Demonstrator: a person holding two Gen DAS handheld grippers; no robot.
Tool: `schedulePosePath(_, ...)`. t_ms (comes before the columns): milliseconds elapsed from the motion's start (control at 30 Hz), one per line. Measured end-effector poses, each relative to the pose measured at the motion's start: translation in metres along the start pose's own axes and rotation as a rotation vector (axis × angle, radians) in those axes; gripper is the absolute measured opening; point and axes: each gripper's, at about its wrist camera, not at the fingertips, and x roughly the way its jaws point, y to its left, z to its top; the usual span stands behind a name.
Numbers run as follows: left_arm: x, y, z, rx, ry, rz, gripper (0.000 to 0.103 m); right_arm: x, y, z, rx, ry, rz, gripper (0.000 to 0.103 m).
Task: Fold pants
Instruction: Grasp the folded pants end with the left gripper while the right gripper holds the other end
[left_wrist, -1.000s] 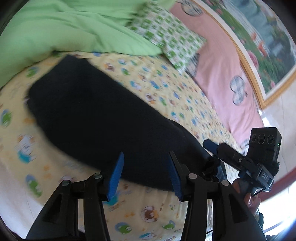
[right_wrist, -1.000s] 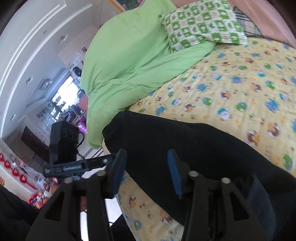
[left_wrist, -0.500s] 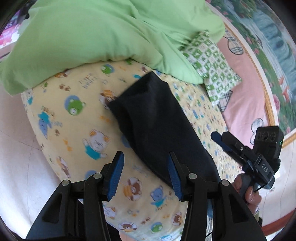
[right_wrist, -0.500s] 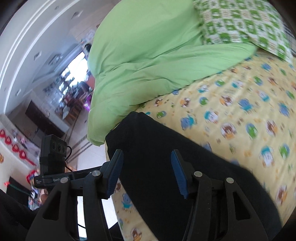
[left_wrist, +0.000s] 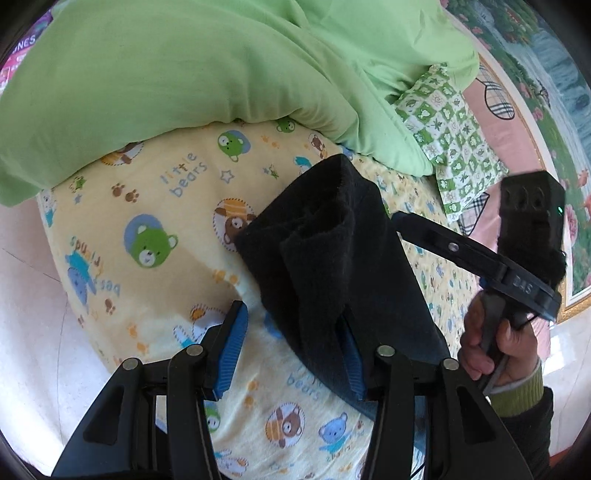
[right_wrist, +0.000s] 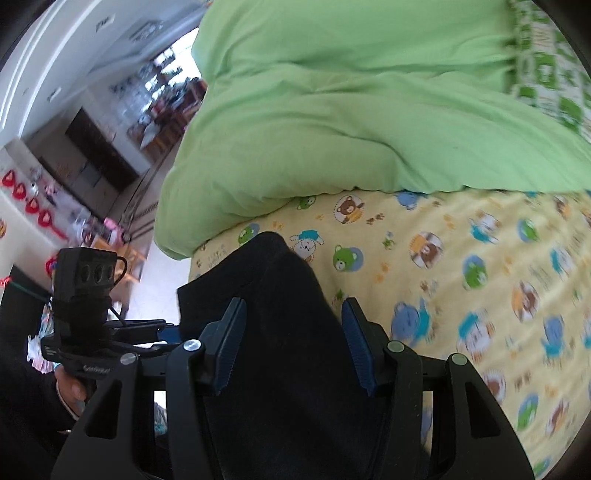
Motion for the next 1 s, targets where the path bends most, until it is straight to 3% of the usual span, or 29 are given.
schedulePosePath(133,0.007,-0.001,0.005,-0.001,-0.001,0.008,0.048,0.028,-0.009,0.014,-0.007,0.083,0.041,0.055)
schedulePosePath(233,0.009,-0.002,0.007,-0.010,-0.014,0.015,0.044,0.045,-0.014,0.018,-0.010,0.124,0.018,0.054)
schedulePosePath(300,0.011,-0.005,0.008,0.006,-0.017,0.031,0.037,0.053,-0.017,0.019,0.005,0.132,0.055,0.035)
schedulePosePath(333,0.012,-0.006,0.009,0.012,-0.016,0.030,0.032,0.054,-0.017,0.019,0.010,0.127,0.063,0.032)
schedulePosePath(467,0.010,-0.012,0.009,0.025,-0.019,0.016,0.023,0.043,-0.011,0.014,0.014,0.093,0.071,0.026)
schedulePosePath(700,-0.015,-0.040,0.007,0.084,-0.058,-0.025,0.022,0.008,0.003,0.007,0.019,0.003,0.084,0.024)
schedulePosePath(1000,-0.052,-0.116,-0.013,0.279,-0.096,-0.096,0.021,-0.069,0.011,-0.017,0.052,-0.181,0.110,0.024)
